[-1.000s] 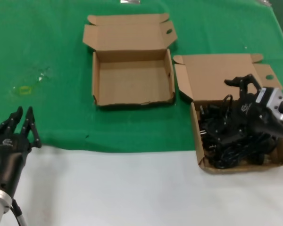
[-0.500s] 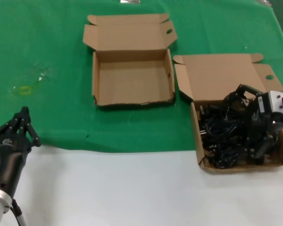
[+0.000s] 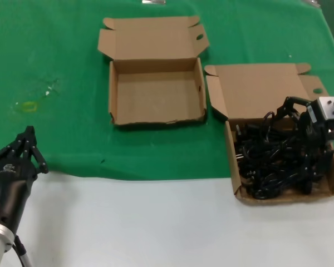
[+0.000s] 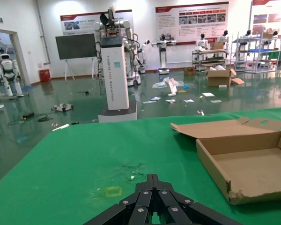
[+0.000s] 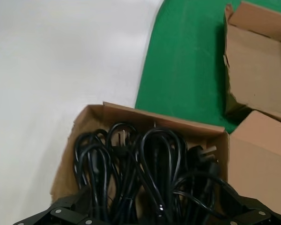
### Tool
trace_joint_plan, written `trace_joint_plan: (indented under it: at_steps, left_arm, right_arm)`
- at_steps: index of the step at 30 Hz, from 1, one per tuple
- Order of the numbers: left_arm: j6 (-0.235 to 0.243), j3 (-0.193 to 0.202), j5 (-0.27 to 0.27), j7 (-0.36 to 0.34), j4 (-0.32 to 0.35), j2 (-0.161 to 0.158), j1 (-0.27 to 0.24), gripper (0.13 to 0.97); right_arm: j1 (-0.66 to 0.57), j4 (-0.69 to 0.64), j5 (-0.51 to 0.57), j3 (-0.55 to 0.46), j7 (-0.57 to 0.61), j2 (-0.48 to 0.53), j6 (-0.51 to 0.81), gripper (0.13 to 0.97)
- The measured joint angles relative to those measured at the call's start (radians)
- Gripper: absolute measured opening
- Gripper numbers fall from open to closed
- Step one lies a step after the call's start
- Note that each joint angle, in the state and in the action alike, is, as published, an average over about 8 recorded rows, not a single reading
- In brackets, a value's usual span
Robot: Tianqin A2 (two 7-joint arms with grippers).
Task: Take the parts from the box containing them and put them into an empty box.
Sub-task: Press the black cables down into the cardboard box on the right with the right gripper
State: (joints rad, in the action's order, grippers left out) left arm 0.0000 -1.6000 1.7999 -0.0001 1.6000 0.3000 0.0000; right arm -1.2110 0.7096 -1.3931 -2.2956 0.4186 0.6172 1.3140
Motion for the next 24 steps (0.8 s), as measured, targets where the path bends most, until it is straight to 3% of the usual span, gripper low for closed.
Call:
trace_joint_plan:
  at_steps: [14, 24]
  left_arm:
    - [0.0, 0.0, 0.0, -0.001, 0.0, 0.0, 0.0, 0.144]
    - [0.0, 0.0, 0.0, 0.0, 0.0, 0.0, 0.0, 0.144]
  right_arm:
    - [-0.149, -0.434, 0.072, 0.002, 0.237, -0.164, -0.059, 0.918]
    - [-0.189, -0.573, 0.095, 0.019, 0.315, -0.217, -0.097, 0.844]
